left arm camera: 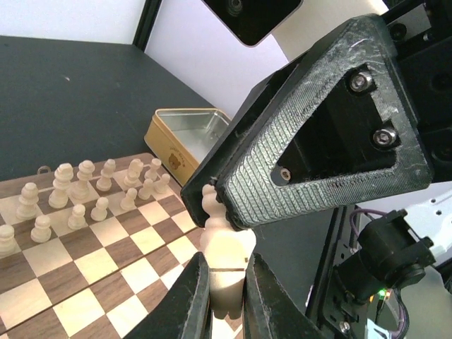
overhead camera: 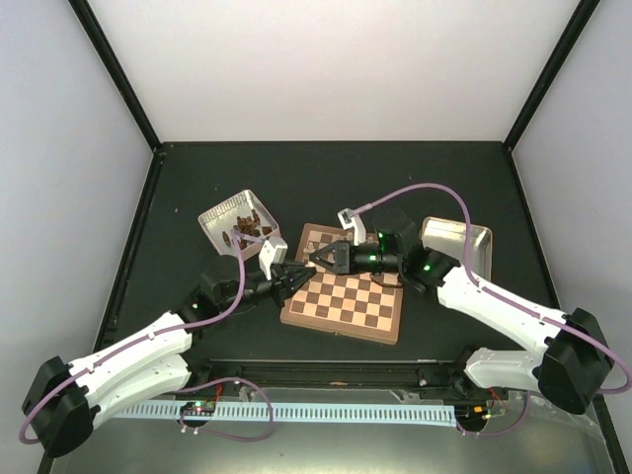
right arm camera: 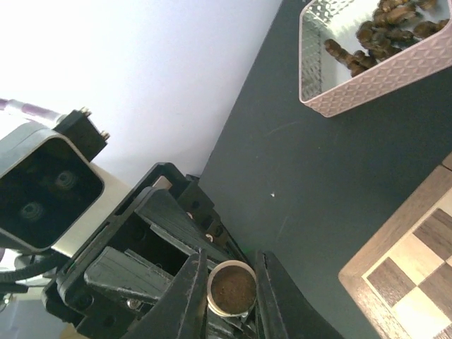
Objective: Set up the chess pieces on the board
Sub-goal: Place the chess piece on the chessboard.
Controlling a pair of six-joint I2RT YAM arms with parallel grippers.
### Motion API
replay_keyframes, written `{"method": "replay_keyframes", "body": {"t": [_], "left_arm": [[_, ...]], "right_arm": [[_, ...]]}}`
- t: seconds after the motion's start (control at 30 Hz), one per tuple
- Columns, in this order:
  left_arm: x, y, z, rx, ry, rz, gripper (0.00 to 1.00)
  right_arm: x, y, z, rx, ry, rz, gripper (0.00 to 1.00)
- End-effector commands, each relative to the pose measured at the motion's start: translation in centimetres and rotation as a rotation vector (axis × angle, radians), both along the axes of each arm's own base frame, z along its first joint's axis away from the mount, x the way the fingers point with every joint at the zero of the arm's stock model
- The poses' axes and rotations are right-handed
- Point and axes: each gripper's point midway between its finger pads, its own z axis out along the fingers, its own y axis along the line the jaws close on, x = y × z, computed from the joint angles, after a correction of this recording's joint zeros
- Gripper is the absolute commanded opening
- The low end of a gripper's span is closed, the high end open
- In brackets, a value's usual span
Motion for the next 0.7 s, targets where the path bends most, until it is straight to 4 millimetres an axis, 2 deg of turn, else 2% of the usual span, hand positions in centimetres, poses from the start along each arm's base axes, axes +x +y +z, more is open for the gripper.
{"method": "replay_keyframes", "body": {"t": [0.0, 0.1, 0.2, 0.27, 0.37, 0.57, 0.67], "left_arm": [[-0.7, -0.3, 3.8, -0.074, -0.072, -0.042, 0.03], [-0.6, 0.2, 4.5, -0.106, -0.053, -0.010, 0.26], [0.1, 0.9, 5.3, -0.189, 0.027, 0.057, 0.56], [-0.1, 1.0, 6.2, -0.282, 0.059, 0.045, 0.60], [-0.2, 1.0, 6.8, -0.358, 0.099, 0.032, 0.60], [1.0, 0.9, 5.3, -0.327, 0.143, 0.089, 0.60], [1.0, 0.6, 5.4, -0.330, 0.149, 0.076, 0.60]], "right_arm": [[0.7, 0.0, 1.2, 0.107, 0.016, -0.063, 0.10], [1.0, -0.5, 1.3, 0.184, 0.056, -0.120, 0.09], [1.3, -1.1, 2.0, 0.271, 0.091, -0.174, 0.09], [1.3, -1.4, 2.7, 0.330, 0.101, -0.190, 0.09], [1.5, -1.7, 3.0, 0.371, 0.119, -0.208, 0.10], [1.6, -2.3, 4.0, 0.466, 0.151, -0.218, 0.11], [1.7, -2.3, 4.1, 0.484, 0.166, -0.213, 0.11]]}}
